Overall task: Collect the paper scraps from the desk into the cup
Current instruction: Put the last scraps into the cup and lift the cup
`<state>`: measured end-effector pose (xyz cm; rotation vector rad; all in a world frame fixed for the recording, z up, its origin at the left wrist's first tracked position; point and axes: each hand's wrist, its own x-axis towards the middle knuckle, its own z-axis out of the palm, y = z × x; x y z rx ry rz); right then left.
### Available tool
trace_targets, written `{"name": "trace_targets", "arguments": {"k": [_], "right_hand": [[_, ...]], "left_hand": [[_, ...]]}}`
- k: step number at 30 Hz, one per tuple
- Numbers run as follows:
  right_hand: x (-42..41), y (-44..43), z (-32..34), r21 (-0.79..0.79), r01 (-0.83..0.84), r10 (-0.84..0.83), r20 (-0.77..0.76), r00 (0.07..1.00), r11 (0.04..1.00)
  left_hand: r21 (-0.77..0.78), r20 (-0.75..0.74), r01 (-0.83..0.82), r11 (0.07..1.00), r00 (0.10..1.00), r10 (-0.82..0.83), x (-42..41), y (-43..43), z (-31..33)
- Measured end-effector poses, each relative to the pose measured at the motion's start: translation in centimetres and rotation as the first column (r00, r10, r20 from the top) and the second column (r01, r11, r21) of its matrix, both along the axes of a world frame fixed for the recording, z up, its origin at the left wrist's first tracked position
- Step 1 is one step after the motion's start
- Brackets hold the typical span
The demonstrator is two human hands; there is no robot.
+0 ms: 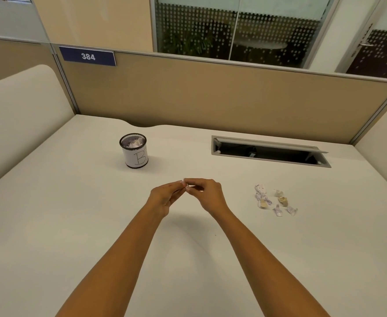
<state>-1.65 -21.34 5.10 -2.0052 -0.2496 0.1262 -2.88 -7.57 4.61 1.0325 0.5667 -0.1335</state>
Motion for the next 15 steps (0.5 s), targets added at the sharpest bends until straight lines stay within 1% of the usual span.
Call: {"name": "trace_targets", "arguments": {"k": [9,15], "right_hand": [[1.9,2.8,0.2,-0.131,-0.001,0.017,0.121,0.992,0.991],[3.8,4.3,0.2,-0.217,0.008,0.032,0.184,0.982,0.976]], "left_hand": [[0.047,-0.019,-0.019,0.999,1.0,0.02,1.9,1.9,0.6],[0.129,-0.062,0.062,0.99,0.997,-0.054,3.7,3.3,0.9]]}}
